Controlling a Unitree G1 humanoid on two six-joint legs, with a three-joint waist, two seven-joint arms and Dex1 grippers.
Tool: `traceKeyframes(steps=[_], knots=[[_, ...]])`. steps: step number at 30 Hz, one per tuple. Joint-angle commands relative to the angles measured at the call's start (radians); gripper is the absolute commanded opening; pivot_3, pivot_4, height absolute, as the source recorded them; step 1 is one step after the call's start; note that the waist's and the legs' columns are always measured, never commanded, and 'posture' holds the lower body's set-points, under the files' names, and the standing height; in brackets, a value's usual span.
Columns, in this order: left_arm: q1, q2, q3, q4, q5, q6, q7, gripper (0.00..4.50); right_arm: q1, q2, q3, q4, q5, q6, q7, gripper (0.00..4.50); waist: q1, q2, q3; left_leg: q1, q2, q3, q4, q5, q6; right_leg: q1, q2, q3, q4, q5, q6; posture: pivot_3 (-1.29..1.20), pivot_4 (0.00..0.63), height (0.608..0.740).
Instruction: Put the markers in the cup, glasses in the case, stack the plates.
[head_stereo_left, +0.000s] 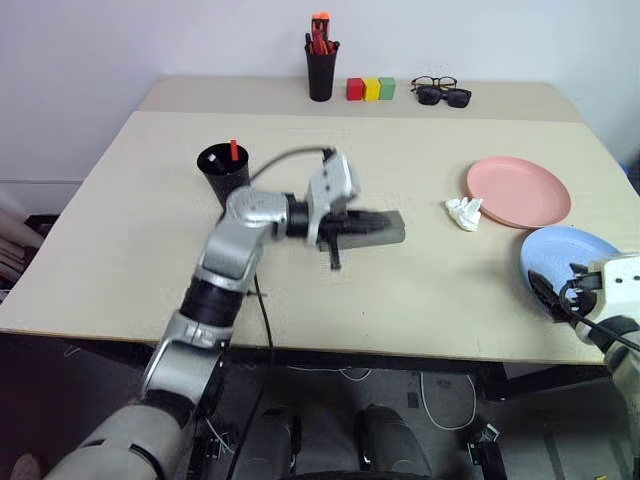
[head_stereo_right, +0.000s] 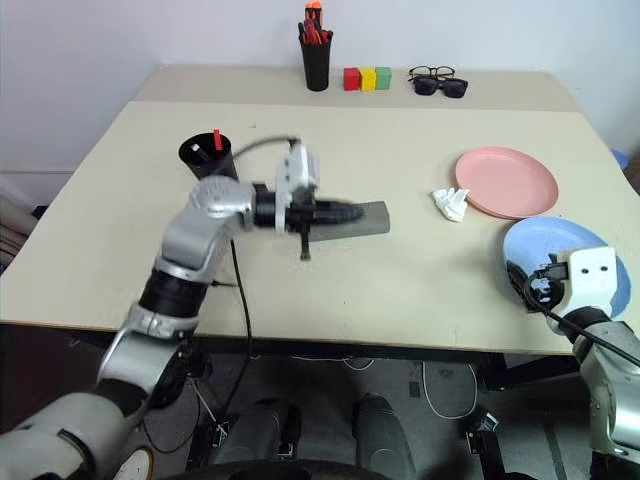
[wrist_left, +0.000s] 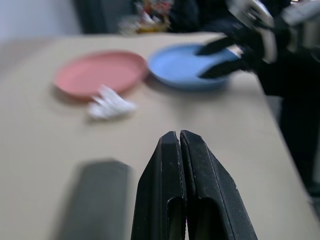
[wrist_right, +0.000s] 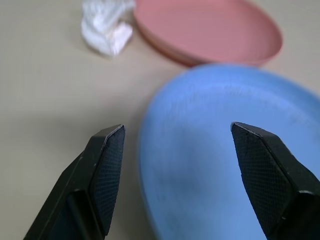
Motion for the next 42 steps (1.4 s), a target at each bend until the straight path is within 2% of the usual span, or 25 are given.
traceKeyframes(steps=[1, 8, 12, 13, 15, 20, 23, 27, 30, 35, 42], knots=[[-0.010, 0.014, -0.018, -0.070, -0.054, 0.018, -0.010, 0.91, 0.004, 0.004, -0.003, 0.006, 0.003, -0.035, 0.020, 3.42, -0.001, 0.000, 0.000, 0.000, 0.000, 0.000, 0.000, 0.000, 0.000, 0.000, 0.000, 0.000, 0.000, 0.000, 0.000, 0.00, 0.150, 0.740], [0.011, 0.086, -0.075, -0.099, -0.091, 0.031, -0.063, 4.48, -0.005, -0.002, 0.027, 0.079, -0.019, -0.066, 0.041, 3.42, -0.006, 0.000, 0.000, 0.000, 0.000, 0.000, -0.001, 0.000, 0.000, 0.000, 0.000, 0.000, 0.000, 0.000, 0.000, 0.00, 0.150, 0.740], [0.017, 0.111, -0.091, -0.122, -0.097, 0.026, -0.061, 4.48, -0.019, -0.004, 0.049, 0.110, -0.035, -0.084, 0.041, 3.42, -0.006, 0.001, 0.000, 0.000, 0.000, 0.000, -0.001, 0.000, 0.000, 0.000, 0.000, 0.000, 0.000, 0.000, 0.000, 0.00, 0.150, 0.740], [0.018, 0.115, -0.094, -0.123, -0.095, 0.023, -0.058, 4.50, -0.025, -0.006, 0.056, 0.124, -0.041, -0.085, 0.038, 3.17, -0.006, 0.001, 0.000, 0.000, 0.000, 0.000, -0.001, 0.000, 0.000, 0.000, 0.000, 0.000, 0.000, 0.000, 0.000, 0.00, 0.150, 0.740], [0.019, 0.122, -0.097, -0.127, -0.096, 0.019, -0.055, 4.50, -0.034, -0.007, 0.065, 0.143, -0.044, -0.088, 0.039, 2.56, -0.006, 0.001, 0.000, 0.000, 0.000, 0.000, -0.001, 0.000, 0.000, 0.000, 0.000, 0.000, 0.000, 0.000, 0.000, 0.00, 0.150, 0.740], [0.021, 0.134, -0.099, -0.131, -0.097, 0.012, -0.035, 4.50, -0.059, -0.009, 0.067, 0.163, -0.067, -0.117, 0.021, 0.03, -0.006, 0.000, 0.000, 0.000, 0.000, 0.000, -0.001, 0.000, 0.000, 0.000, 0.000, 0.000, 0.000, 0.000, 0.000, 0.00, 0.150, 0.740], [0.028, 0.142, -0.100, -0.137, -0.094, 0.010, -0.024, 4.50, -0.068, -0.004, 0.057, 0.145, -0.093, -0.149, -0.019, 0.03, -0.006, 0.000, 0.000, 0.000, 0.000, 0.000, -0.001, 0.000, 0.000, 0.001, 0.000, 0.000, -0.001, 0.000, 0.000, 0.00, 0.150, 0.740], [0.046, 0.144, -0.095, -0.143, -0.082, 0.010, 0.026, 4.50, -0.125, -0.004, 0.028, 0.076, -0.196, -0.213, -0.182, 0.03, -0.006, 0.001, 0.000, 0.000, 0.000, 0.000, -0.001, 0.000, 0.000, 0.000, 0.000, 0.000, -0.001, 0.000, 0.000, 0.00, 0.150, 0.740], [0.053, 0.144, -0.089, -0.147, -0.086, 0.023, 0.058, 4.50, -0.200, -0.043, 0.080, 0.094, -0.250, -0.256, -0.195, 0.03, -0.013, 0.001, 0.000, 0.000, 0.000, 0.000, -0.001, 0.000, 0.000, 0.000, 0.000, 0.000, -0.001, 0.000, 0.000, 0.00, 0.150, 0.740], [0.071, 0.152, -0.088, -0.163, -0.086, 0.034, 0.102, 4.50, -0.441, -0.094, 0.202, 0.382, -0.299, -0.365, -0.126, 0.03, -0.032, 0.001, 0.000, 0.001, 0.000, 0.000, -0.001, 0.000, 0.000, 0.000, 0.000, 0.000, -0.001, 0.000, 0.000, 0.00, 0.150, 0.740], [0.121, 0.160, -0.063, -0.232, -0.097, 0.091, 0.192, 4.50, -0.712, -0.111, 0.345, 0.851, -0.377, -0.591, -0.056, 0.03, -0.026, 0.001, 0.000, 0.000, -0.001, 0.000, -0.002, 0.000, 0.000, 0.000, -0.001, 0.000, -0.002, 0.000, 0.000, 0.00, 0.150, 0.740]])
